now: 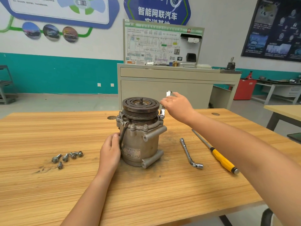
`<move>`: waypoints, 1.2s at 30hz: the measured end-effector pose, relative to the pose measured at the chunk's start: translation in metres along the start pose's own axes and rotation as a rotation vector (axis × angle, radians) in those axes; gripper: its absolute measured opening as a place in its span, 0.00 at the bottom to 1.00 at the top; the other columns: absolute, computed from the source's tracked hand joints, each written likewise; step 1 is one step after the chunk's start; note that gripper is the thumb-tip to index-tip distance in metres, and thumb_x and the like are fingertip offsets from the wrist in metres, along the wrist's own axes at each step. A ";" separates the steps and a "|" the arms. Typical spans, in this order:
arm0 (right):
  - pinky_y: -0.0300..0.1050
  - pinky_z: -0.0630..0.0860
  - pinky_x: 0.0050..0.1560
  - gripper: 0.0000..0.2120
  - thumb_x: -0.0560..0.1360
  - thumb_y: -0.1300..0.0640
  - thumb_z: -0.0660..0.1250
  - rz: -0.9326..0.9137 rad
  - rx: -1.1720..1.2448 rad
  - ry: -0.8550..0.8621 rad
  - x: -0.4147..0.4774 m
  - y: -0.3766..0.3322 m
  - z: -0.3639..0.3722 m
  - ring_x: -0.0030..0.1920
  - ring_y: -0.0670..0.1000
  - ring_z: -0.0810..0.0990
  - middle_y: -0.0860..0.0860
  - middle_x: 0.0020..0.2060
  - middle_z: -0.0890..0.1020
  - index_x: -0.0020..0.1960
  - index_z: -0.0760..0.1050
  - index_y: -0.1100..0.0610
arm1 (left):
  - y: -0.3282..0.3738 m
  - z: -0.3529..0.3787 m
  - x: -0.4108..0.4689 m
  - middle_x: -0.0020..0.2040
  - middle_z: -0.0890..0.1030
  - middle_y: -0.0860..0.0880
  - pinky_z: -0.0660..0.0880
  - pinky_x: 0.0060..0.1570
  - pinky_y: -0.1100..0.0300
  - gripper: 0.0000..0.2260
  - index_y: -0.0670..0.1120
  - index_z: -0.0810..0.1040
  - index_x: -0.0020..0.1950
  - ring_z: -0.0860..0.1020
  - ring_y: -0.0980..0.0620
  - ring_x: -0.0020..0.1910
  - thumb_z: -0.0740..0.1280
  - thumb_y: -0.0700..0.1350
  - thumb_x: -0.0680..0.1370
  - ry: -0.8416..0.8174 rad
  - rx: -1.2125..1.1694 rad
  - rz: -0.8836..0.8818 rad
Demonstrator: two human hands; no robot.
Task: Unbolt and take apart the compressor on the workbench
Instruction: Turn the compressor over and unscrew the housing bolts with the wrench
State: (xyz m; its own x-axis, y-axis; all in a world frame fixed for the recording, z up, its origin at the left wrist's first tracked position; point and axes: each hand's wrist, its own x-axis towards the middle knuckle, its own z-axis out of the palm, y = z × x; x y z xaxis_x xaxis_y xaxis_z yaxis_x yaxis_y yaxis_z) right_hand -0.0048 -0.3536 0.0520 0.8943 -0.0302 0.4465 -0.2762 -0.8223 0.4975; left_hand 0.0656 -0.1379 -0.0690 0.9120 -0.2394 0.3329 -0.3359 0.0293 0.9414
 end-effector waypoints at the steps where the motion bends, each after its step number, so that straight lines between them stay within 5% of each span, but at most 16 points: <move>1: 0.47 0.69 0.53 0.16 0.78 0.65 0.54 0.099 0.096 0.034 -0.002 0.000 -0.002 0.56 0.55 0.77 0.54 0.56 0.79 0.63 0.70 0.57 | 0.000 0.000 0.000 0.45 0.72 0.66 0.63 0.41 0.73 0.08 0.52 0.73 0.53 0.71 0.63 0.47 0.54 0.45 0.83 -0.003 -0.001 -0.005; 3: 0.47 0.69 0.41 0.13 0.80 0.60 0.54 0.362 0.334 0.100 -0.011 0.002 -0.008 0.49 0.59 0.79 0.57 0.49 0.81 0.63 0.69 0.57 | 0.001 -0.001 0.000 0.45 0.73 0.65 0.61 0.46 0.72 0.08 0.52 0.73 0.54 0.70 0.60 0.52 0.54 0.45 0.83 -0.006 -0.003 -0.010; 6: 0.49 0.72 0.42 0.13 0.81 0.55 0.53 0.538 0.552 0.053 -0.030 0.007 -0.019 0.47 0.62 0.78 0.59 0.46 0.80 0.60 0.69 0.60 | 0.001 -0.001 -0.001 0.48 0.74 0.59 0.61 0.46 0.72 0.09 0.51 0.73 0.55 0.70 0.59 0.54 0.54 0.45 0.83 -0.002 0.007 -0.002; 9: 0.48 0.70 0.37 0.12 0.80 0.55 0.52 0.430 0.532 0.001 -0.058 0.004 -0.037 0.41 0.59 0.76 0.56 0.39 0.77 0.56 0.70 0.59 | 0.002 -0.002 -0.001 0.47 0.74 0.60 0.62 0.43 0.74 0.09 0.51 0.73 0.54 0.70 0.60 0.53 0.54 0.45 0.83 -0.006 0.005 0.001; 15: 0.42 0.56 0.24 0.12 0.76 0.64 0.56 0.211 0.092 -0.223 -0.087 -0.021 -0.074 0.27 0.48 0.63 0.48 0.28 0.63 0.58 0.70 0.56 | 0.003 -0.001 -0.003 0.50 0.74 0.57 0.61 0.46 0.71 0.12 0.46 0.75 0.60 0.70 0.59 0.54 0.54 0.44 0.83 -0.002 0.013 0.005; 20: 0.40 0.55 0.23 0.13 0.75 0.67 0.59 0.095 -0.075 -0.257 -0.081 -0.039 -0.098 0.34 0.52 0.68 0.48 0.28 0.62 0.58 0.69 0.59 | 0.002 -0.001 -0.003 0.53 0.75 0.55 0.62 0.51 0.66 0.12 0.47 0.75 0.60 0.70 0.58 0.54 0.54 0.45 0.83 -0.005 0.015 -0.003; 25: 0.41 0.55 0.24 0.08 0.76 0.68 0.58 -0.041 -0.208 -0.368 -0.071 -0.051 -0.114 0.42 0.53 0.76 0.50 0.39 0.75 0.43 0.64 0.57 | 0.000 -0.001 -0.002 0.52 0.75 0.55 0.62 0.51 0.66 0.11 0.48 0.75 0.57 0.70 0.58 0.55 0.54 0.45 0.82 -0.004 0.006 0.000; 30: 0.41 0.57 0.23 0.14 0.76 0.69 0.57 -0.003 -0.190 -0.339 -0.074 -0.030 -0.099 0.33 0.52 0.67 0.49 0.29 0.63 0.60 0.67 0.61 | -0.001 -0.001 -0.001 0.49 0.75 0.57 0.61 0.50 0.67 0.10 0.50 0.74 0.55 0.71 0.58 0.54 0.54 0.45 0.82 -0.009 0.001 -0.002; 36: 0.42 0.61 0.27 0.13 0.76 0.68 0.58 -0.014 -0.169 -0.320 -0.068 -0.029 -0.096 0.35 0.52 0.69 0.49 0.29 0.62 0.58 0.71 0.59 | 0.000 0.000 -0.001 0.52 0.75 0.55 0.61 0.50 0.67 0.09 0.50 0.73 0.54 0.70 0.57 0.54 0.54 0.44 0.82 -0.004 0.005 0.008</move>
State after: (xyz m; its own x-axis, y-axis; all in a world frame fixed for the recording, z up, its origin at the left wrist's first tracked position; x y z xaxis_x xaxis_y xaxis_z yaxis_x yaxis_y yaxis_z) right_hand -0.0918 -0.2731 0.0787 0.9560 -0.2176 0.1969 -0.2934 -0.7192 0.6298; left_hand 0.0644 -0.1373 -0.0695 0.9084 -0.2436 0.3399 -0.3441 0.0264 0.9386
